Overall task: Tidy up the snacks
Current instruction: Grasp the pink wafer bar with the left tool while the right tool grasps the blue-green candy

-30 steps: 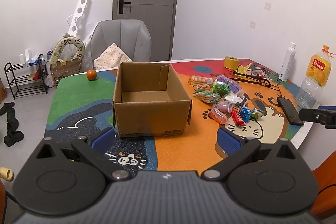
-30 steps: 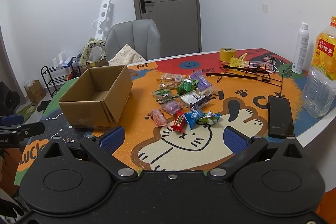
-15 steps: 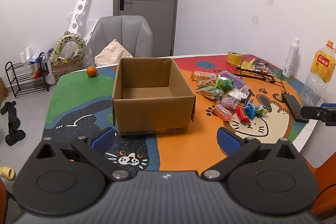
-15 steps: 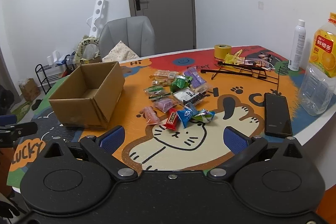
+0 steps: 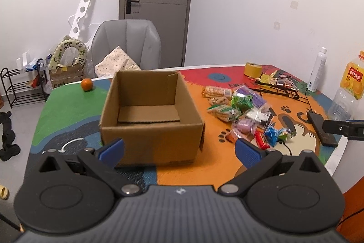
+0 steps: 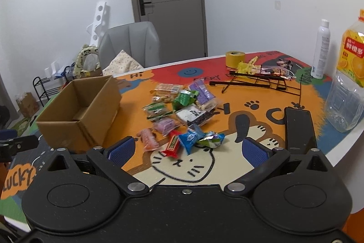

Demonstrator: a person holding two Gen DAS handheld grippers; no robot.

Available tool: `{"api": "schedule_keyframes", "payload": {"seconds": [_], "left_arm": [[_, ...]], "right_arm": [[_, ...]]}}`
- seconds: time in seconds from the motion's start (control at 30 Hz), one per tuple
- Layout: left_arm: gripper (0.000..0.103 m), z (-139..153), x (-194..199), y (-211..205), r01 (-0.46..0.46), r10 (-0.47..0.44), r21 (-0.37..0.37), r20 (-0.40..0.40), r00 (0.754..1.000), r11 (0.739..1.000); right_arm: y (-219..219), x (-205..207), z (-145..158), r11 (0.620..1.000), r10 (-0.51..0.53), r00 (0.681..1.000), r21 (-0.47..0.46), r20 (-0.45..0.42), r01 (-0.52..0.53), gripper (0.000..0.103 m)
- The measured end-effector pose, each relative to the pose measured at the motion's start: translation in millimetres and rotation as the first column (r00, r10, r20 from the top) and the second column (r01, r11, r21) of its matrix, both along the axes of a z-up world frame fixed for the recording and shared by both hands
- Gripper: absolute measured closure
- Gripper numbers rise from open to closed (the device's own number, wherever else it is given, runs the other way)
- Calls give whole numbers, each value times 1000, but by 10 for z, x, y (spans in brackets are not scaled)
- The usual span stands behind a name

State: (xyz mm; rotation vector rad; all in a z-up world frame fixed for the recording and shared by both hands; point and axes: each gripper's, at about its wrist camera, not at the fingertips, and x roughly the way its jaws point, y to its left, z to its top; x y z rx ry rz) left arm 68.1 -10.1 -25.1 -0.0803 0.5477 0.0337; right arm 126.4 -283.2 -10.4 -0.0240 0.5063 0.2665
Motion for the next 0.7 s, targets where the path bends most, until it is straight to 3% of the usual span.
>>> {"api": "schedule_keyframes", "payload": {"seconds": [0.4,0.7], "left_arm": [[1,-20,389,-345,45,-43,-27,64,997,999],[9,-155,649,-584,77,-72,-54,83,994,996]], "right_arm": [[-281,407,-183,995,-53,998,85,-32,55,0],[-398,675,-441,992,-63,995,103,-71,70,5]]}}
